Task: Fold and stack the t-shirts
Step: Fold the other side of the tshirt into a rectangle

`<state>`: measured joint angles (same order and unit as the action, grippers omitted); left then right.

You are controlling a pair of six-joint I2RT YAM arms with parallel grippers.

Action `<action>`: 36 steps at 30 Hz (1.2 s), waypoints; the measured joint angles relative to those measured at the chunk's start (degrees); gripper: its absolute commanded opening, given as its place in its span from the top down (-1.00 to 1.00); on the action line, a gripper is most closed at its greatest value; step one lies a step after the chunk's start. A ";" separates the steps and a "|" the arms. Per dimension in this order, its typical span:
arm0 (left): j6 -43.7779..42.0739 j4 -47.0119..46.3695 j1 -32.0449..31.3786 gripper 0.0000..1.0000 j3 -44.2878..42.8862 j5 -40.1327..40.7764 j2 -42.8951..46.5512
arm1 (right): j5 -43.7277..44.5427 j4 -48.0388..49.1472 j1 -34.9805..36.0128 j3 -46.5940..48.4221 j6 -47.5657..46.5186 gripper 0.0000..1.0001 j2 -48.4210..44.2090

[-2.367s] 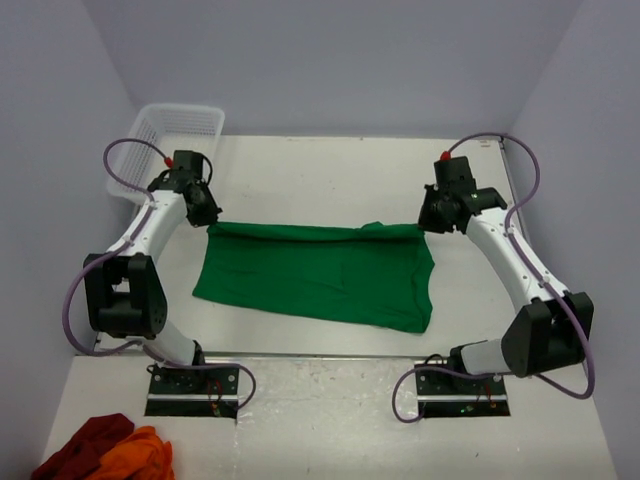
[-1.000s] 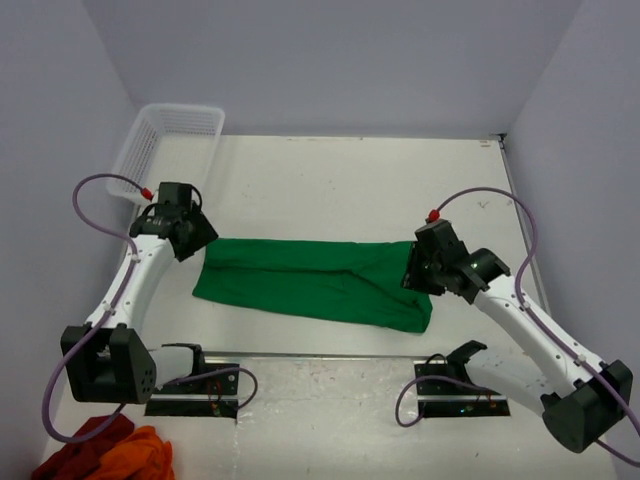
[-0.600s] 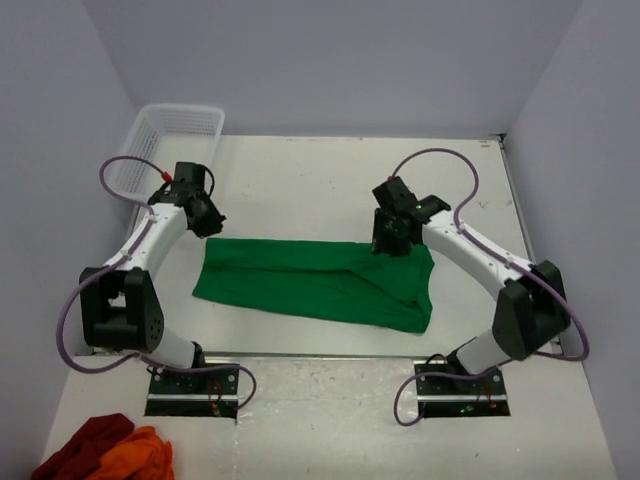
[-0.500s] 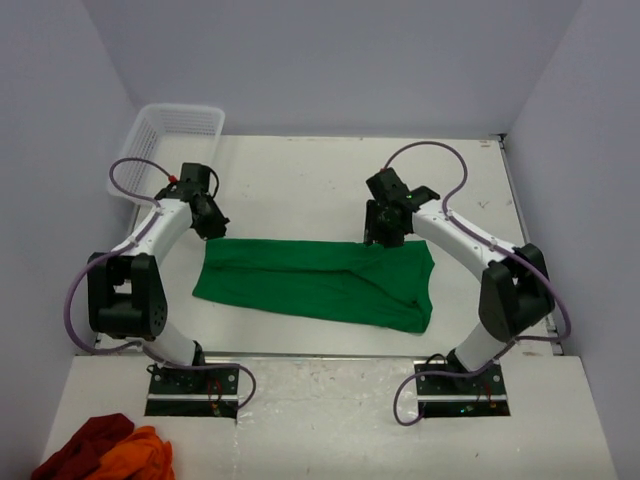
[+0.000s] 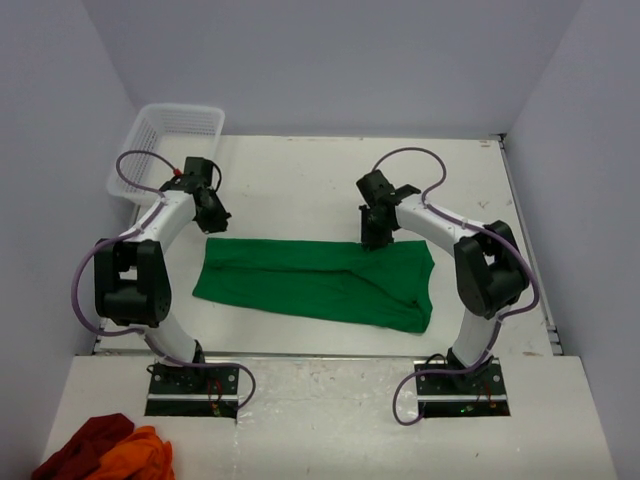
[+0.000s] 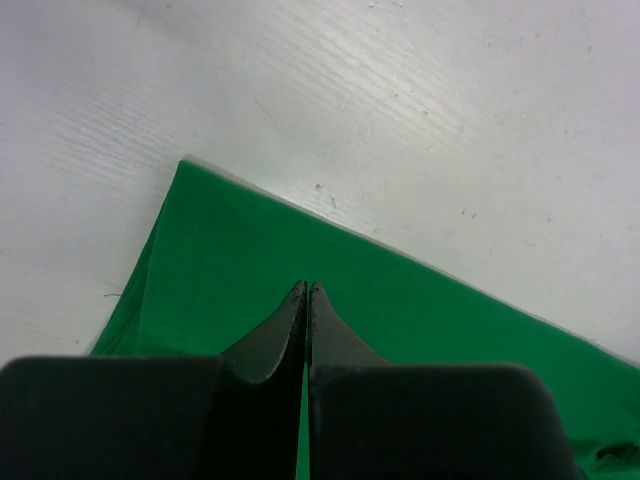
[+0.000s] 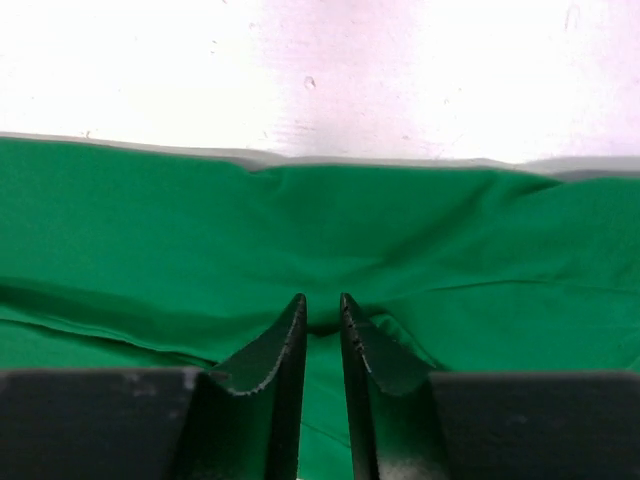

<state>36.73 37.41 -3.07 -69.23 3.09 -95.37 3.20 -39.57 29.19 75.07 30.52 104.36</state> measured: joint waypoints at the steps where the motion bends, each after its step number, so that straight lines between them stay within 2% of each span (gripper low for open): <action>1: -0.09 0.04 0.00 1.00 0.00 0.13 -0.59 | -0.15 0.00 0.00 0.39 -0.17 0.54 0.26; 3: -0.35 0.17 0.00 1.00 0.00 0.33 -1.36 | -0.81 0.00 0.09 1.42 -0.68 0.36 0.39; 10: -0.96 0.72 0.00 1.00 0.00 2.14 -1.62 | -1.84 0.20 1.73 5.86 -2.34 0.33 0.39; 16: -1.57 1.46 0.00 1.00 0.00 2.82 -1.62 | -3.30 0.22 2.03 6.69 -2.71 0.21 0.39; 20: -2.12 2.16 0.00 0.80 0.04 3.56 -1.62 | -4.17 0.24 1.99 6.67 -2.78 0.14 0.42; 25: -3.08 2.95 0.00 0.42 1.25 5.25 -1.62 | -4.31 1.03 2.03 5.95 -3.06 0.12 0.42; 36: -3.39 3.65 -0.02 0.37 1.64 6.73 -4.85 | -4.44 2.89 2.03 2.84 -3.21 0.11 0.37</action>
<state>33.34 41.06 -3.09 -67.59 9.82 -100.22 -1.23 -36.69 31.22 77.91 27.31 104.73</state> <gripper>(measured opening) 0.314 0.442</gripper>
